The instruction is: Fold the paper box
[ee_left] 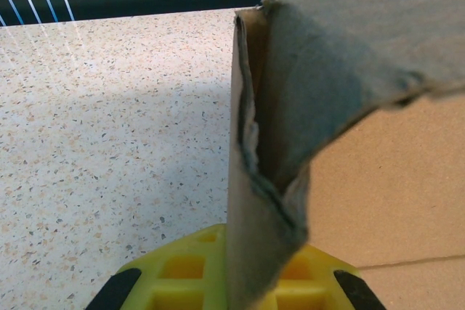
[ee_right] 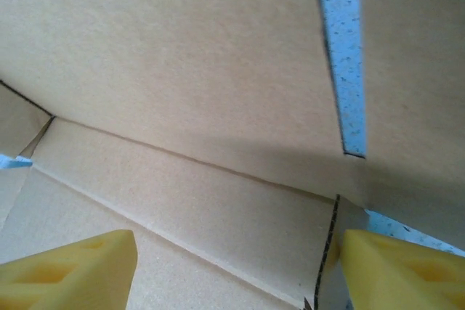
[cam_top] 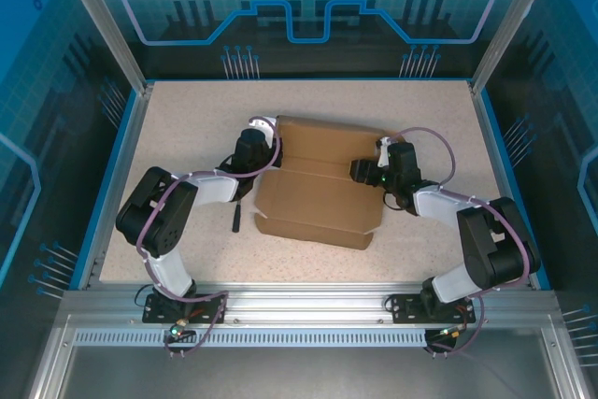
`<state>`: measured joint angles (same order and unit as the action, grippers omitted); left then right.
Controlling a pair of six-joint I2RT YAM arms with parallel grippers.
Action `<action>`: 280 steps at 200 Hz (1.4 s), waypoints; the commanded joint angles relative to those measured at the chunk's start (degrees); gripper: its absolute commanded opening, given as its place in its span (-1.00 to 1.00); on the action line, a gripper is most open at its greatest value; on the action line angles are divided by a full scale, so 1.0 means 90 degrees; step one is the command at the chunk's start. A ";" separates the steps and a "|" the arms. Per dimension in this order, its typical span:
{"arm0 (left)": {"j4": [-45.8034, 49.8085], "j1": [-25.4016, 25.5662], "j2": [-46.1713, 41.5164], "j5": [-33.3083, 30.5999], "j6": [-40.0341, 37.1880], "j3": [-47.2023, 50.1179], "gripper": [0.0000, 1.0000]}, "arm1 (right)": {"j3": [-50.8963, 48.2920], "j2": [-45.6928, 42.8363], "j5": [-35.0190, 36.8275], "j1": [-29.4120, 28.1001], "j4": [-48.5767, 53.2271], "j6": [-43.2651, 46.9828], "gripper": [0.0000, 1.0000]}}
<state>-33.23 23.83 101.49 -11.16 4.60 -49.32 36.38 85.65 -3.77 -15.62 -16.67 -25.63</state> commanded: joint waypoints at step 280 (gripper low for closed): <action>-0.0013 -0.0026 -0.0252 -0.0173 0.0075 0.0158 -1.00 | 0.0786 -0.3255 0.0885 -0.0190 0.4302 0.1373 0.63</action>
<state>-32.36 23.83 100.64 -12.21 4.58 -48.58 39.40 61.39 1.34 -18.31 12.34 -17.34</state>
